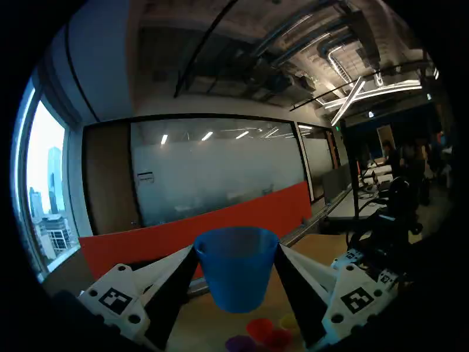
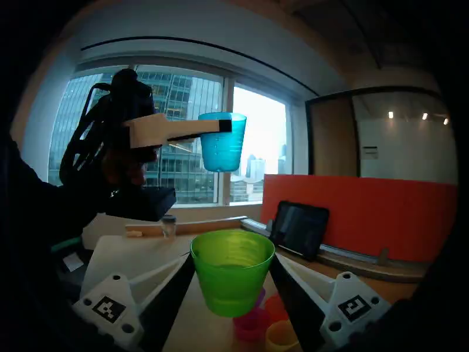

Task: Pour water

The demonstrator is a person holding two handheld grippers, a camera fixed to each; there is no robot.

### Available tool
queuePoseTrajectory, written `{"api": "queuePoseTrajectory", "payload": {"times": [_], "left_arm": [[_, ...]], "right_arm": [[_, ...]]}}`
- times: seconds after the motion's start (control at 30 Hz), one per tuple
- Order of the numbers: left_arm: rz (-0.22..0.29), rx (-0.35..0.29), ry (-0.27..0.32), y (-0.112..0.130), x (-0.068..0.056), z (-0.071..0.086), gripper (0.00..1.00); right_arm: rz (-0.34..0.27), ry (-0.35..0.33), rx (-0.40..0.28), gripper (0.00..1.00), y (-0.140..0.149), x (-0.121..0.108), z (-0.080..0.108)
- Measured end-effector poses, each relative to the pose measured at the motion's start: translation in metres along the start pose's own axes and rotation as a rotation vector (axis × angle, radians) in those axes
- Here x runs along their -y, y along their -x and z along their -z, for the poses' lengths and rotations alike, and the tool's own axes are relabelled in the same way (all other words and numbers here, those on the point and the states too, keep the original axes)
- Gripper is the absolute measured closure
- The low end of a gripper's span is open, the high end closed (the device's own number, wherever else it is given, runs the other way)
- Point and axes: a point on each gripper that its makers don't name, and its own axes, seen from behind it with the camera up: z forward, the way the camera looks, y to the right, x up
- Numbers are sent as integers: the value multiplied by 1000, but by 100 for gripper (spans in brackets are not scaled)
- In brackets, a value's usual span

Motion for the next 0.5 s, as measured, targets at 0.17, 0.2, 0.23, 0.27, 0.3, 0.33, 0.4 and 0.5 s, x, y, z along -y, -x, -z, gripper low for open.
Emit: {"api": "queuePoseTrajectory", "payload": {"times": [0.17,0.2,0.23,0.27,0.3,0.33,0.4,0.5], "left_arm": [[48,-1,14,2,2,0,12],[50,0,14,3,3,0,12],[49,2,13,4,3,0,12],[48,5,12,6,3,1,12],[47,7,12,7,3,1,12],[47,10,14,10,3,2,12],[48,17,17,14,2,3,12],[50,31,20,25,3,6,12]], "right_arm": [[1,2,-1,10,0,-1,0],[1,3,-1,10,0,-1,0],[-1,4,-1,10,0,-1,0],[-2,5,-2,10,0,-2,0],[-3,6,-2,10,0,-2,0],[-5,6,-1,10,0,-2,1],[-10,7,0,10,0,-2,2],[-14,13,2,10,0,-4,4]]}}
